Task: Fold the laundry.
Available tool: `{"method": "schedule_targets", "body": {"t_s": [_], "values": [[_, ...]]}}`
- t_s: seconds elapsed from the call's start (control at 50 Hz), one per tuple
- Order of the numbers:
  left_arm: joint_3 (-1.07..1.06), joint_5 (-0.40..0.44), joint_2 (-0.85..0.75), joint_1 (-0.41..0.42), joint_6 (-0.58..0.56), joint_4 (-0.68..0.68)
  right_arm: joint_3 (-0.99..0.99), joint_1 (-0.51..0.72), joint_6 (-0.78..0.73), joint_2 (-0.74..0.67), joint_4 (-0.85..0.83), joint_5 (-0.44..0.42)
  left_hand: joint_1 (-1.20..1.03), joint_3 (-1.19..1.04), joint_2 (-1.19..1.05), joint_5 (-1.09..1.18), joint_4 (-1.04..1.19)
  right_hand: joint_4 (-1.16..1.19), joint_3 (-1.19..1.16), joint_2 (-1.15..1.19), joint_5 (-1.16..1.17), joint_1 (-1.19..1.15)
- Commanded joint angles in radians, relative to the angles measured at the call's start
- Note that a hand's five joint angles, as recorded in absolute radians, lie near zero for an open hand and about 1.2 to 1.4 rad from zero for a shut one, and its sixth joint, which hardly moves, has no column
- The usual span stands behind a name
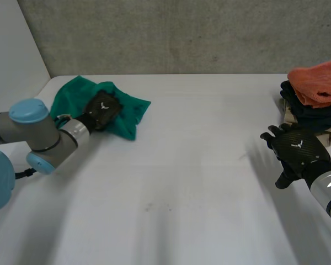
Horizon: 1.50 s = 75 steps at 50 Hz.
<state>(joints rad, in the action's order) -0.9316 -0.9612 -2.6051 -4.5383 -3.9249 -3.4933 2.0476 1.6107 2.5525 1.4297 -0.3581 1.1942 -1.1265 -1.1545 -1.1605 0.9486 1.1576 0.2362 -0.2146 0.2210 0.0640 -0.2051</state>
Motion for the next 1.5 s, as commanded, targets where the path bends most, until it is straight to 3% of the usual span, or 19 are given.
{"method": "schedule_targets", "body": {"t_s": [0.02,0.14,0.24,0.26,0.32,0.38,0.48,0.58,0.74,0.86,0.96,1.1,1.14,1.16,1.22,1.36,1.5], "values": [[-0.349,0.002,0.317,0.192,0.088,-0.084,-0.012,0.0,0.002,0.031,0.01,0.005,-0.27,-0.242,-0.236,0.273,0.239,-0.062,0.04,-0.046,-0.064,0.031],[-0.483,0.004,0.433,0.413,0.33,-0.099,-0.052,-0.012,0.009,0.051,0.039,0.01,-0.27,-0.242,-0.236,0.273,0.239,-0.062,0.04,-0.046,-0.064,0.031],[-0.509,0.007,0.441,0.53,0.499,-0.101,-0.082,-0.015,0.009,0.048,0.048,0.012,-0.27,-0.242,-0.236,0.273,0.239,-0.062,0.04,-0.046,-0.064,0.031],[-0.51,0.006,0.438,0.557,0.527,-0.101,-0.089,-0.014,0.011,0.048,0.05,0.012,-0.11,-0.082,-0.076,0.114,0.079,-0.062,0.04,-0.046,-0.064,0.031],[-0.507,-0.013,0.447,0.574,0.532,-0.099,-0.101,-0.006,0.017,0.044,0.05,0.004,0.737,0.765,0.771,-0.734,-0.768,-0.062,0.04,-0.046,-0.064,0.031],[-0.509,-0.06,0.474,0.565,0.533,-0.09,-0.109,-0.003,0.011,0.037,0.048,-0.002,0.719,0.747,0.753,-0.716,-0.75,-0.062,0.04,-0.046,-0.064,0.031],[-0.544,-0.214,0.595,0.509,0.538,-0.05,-0.148,-0.002,0.017,0.023,0.05,-0.024,0.722,0.75,0.756,-0.719,-0.753,-0.062,0.04,-0.046,-0.064,0.031],[-0.61,-0.286,0.71,0.49,0.536,0.031,-0.228,0.018,0.017,-0.008,0.094,-0.087,0.719,0.747,0.753,-0.716,-0.75,-0.062,0.04,-0.046,-0.064,0.031],[-0.756,-0.425,0.801,0.484,0.535,0.184,-0.406,0.029,-0.029,-0.129,0.39,-0.217,0.713,0.741,0.747,-0.71,-0.744,-0.062,0.04,-0.046,-0.064,0.031],[-0.823,-0.548,0.789,0.452,0.539,0.211,-0.484,0.08,-0.227,-0.247,0.557,-0.235,0.719,0.747,0.753,-0.716,-0.75,-0.062,0.04,-0.046,-0.064,0.031],[-0.811,-0.551,0.717,0.424,0.532,0.133,-0.494,0.155,-0.33,-0.288,0.559,-0.229,0.719,0.747,0.753,-0.716,-0.75,0.013,-0.035,0.028,0.011,-0.044],[-0.693,-0.55,0.581,0.381,0.524,0.031,-0.503,0.193,-0.308,-0.35,0.556,-0.223,0.731,0.759,0.765,-0.728,-0.762,0.212,-0.234,0.227,0.21,-0.243],[-0.658,-0.55,0.55,0.375,0.515,0.031,-0.509,0.207,-0.302,-0.36,0.553,-0.213,0.737,0.765,0.771,-0.733,-0.768,0.397,-0.418,0.412,0.394,-0.428],[-0.638,-0.55,0.534,0.372,0.507,0.031,-0.521,0.219,-0.296,-0.367,0.547,-0.196,0.74,0.768,0.774,-0.736,-0.771,0.718,-0.739,0.733,0.715,-0.749],[-0.546,-0.55,0.446,0.354,0.452,0.039,-0.53,0.23,-0.295,-0.362,0.538,-0.165,0.807,0.835,0.841,-0.804,-0.838,1.159,-1.18,1.174,1.156,-1.19],[-0.42,-0.527,0.338,0.303,0.322,0.091,-0.508,0.227,-0.235,-0.322,0.513,-0.154,0.84,0.868,0.874,-0.836,-0.871,1.16,-1.182,1.175,1.158,-1.191],[-0.283,-0.404,0.238,0.298,0.3,0.146,-0.435,0.216,-0.192,-0.177,0.508,-0.171,0.831,0.859,0.865,-0.827,-0.862,1.16,-1.182,1.175,1.158,-1.191]]}}
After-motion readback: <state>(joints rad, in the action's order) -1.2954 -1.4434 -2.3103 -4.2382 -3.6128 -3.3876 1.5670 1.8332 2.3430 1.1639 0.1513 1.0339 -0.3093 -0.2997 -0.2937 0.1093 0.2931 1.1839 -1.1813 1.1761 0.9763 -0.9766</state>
